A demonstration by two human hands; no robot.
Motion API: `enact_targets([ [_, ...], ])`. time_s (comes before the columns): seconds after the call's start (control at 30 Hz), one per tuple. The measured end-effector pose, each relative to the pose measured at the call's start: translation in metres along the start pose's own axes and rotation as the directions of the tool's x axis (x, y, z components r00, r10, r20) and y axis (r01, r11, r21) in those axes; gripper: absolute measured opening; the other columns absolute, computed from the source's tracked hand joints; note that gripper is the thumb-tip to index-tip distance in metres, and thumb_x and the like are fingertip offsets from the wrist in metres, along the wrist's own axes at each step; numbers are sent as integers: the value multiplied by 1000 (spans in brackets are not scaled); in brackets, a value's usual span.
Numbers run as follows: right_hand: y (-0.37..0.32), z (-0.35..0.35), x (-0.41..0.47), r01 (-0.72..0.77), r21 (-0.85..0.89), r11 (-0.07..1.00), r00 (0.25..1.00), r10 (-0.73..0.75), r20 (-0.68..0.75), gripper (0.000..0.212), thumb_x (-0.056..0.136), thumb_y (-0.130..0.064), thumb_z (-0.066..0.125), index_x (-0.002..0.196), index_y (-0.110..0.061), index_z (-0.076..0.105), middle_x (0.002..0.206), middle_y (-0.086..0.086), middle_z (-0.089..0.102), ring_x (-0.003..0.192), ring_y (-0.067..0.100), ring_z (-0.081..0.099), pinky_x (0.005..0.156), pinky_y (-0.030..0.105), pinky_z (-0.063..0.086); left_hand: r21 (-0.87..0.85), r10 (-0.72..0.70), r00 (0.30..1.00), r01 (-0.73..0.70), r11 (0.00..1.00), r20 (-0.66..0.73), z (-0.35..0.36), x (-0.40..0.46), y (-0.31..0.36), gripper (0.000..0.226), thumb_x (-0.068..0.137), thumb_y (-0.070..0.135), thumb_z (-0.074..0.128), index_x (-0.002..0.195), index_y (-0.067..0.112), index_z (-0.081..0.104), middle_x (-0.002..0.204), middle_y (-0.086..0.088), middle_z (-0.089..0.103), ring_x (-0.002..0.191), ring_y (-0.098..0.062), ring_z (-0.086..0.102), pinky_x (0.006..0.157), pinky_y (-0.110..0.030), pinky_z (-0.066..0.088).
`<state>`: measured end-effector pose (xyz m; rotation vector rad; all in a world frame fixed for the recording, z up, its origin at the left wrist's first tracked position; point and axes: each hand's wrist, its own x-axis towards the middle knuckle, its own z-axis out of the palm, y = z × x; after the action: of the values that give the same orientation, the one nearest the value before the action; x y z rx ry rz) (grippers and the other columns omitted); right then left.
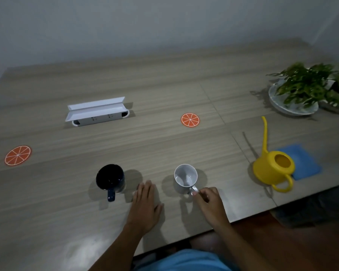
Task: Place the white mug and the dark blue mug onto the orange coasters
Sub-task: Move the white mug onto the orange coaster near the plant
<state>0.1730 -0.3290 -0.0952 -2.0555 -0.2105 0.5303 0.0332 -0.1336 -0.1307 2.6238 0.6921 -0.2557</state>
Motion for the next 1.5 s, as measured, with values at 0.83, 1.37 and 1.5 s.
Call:
enact_targets([
  [0.83, -4, 6, 10, -135, 194, 972, 974, 94, 207, 44, 104, -18, 54, 67, 4, 62, 54, -1, 64, 50, 14, 53, 50, 23, 45, -9, -50, 985, 50, 999, -165, 7, 39, 8, 77, 93, 54, 32, 159, 15, 22, 169, -6, 23, 158, -26, 13, 125, -51, 14],
  [1.37, -25, 27, 96, -130, 190, 973, 991, 132, 3, 47, 106, -24, 49, 62, -11, 59, 56, 2, 58, 52, 9, 53, 53, 20, 45, -41, -215, 962, 211, 977, -166, -14, 139, 17, 81, 95, 67, 26, 161, 24, 5, 172, -3, -3, 158, -21, -4, 123, -65, 1],
  [1.5, -41, 41, 121, -74, 226, 971, 995, 87, -47, 46, 107, -23, 48, 64, -11, 59, 56, 6, 58, 51, 10, 53, 53, 19, 45, -65, -227, 963, 220, 973, -145, -12, 140, 14, 82, 94, 66, 32, 161, 29, 3, 172, 2, -5, 158, -17, -7, 124, -62, -2],
])
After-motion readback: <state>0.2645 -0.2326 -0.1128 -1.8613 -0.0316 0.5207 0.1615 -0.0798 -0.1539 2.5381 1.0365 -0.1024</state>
